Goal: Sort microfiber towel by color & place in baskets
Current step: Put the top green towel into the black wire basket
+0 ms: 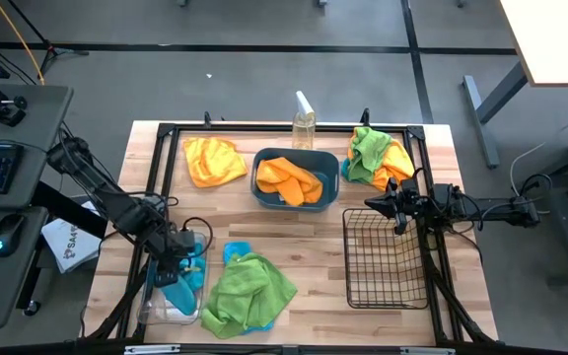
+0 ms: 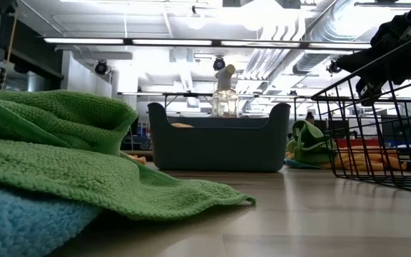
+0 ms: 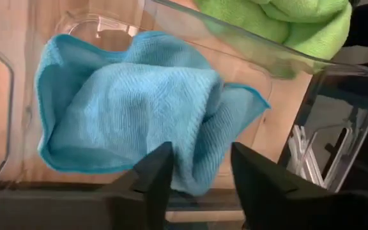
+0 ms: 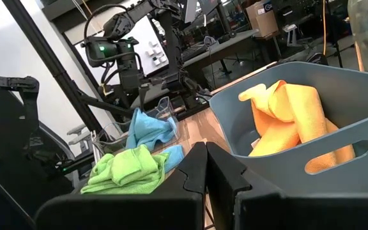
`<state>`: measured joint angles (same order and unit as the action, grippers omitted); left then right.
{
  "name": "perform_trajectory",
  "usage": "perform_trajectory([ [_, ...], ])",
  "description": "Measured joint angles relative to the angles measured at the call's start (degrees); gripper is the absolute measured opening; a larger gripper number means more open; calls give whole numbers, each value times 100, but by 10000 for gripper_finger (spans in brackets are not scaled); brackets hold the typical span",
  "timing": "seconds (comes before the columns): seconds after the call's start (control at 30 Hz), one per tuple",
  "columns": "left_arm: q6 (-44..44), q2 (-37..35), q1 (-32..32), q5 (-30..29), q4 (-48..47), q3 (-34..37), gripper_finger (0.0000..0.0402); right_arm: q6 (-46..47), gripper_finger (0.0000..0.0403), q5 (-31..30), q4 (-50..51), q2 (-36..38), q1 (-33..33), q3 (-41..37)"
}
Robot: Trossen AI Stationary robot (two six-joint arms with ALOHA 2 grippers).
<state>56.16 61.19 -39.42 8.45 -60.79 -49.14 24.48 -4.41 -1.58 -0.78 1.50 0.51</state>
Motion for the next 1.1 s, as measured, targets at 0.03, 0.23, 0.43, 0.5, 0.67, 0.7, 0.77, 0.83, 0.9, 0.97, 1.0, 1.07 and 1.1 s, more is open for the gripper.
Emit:
perform_trajectory([
  [0.03, -61, 0, 42, 7, -6, -40, 170, -6, 0, -1, 2, 0, 0, 0],
  [0.23, -709, 0, 451, 0, -36, -461, 227, 0, 0, -1, 2, 0, 2, 0],
  [0.43, -1750, 3, 1370, -452, -41, -1096, 241, 4, 0, 0, 1, 0, 1, 0],
  [0.5, -2217, 76, 1752, -658, -27, -1226, 241, -6, 0, -1, 1, -1, 2, 0],
  [0.67, -3627, 597, 2554, -522, 237, -1243, 242, -5, 0, -1, 0, -2, 2, 0],
  [0.7, -3923, 755, 2646, -357, 377, -1243, 242, 5, 0, -1, 0, 0, 2, 0],
  [0.77, -4434, 1091, 2749, 98, 828, -1242, 242, -3, 0, 1, 1, -2, 1, 0],
  [0.83, -4815, 1408, 2774, 580, 1339, -1242, 242, -2, 0, -1, 0, 0, 2, 0],
  [0.9, -5125, 1736, 2774, 911, 1744, -1242, 242, 4, 0, 1, 1, -1, 2, 0],
  [0.97, -5388, 2084, 2763, 977, 1900, -1242, 242, -5, 0, -1, 2, 0, 2, 0],
  [1.0, -5495, 2267, 2763, 977, 1890, -1242, 242, 3, 0, -1, 0, 0, 2, 0],
  [1.07, -5581, 2625, 2765, 968, 1849, -1242, 242, -1, 0, 0, 2, 0, 0, 0],
  [1.1, -5558, 2808, 2767, 970, 1838, -1242, 242, -6, 0, 1, 2, -2, 0, 0],
])
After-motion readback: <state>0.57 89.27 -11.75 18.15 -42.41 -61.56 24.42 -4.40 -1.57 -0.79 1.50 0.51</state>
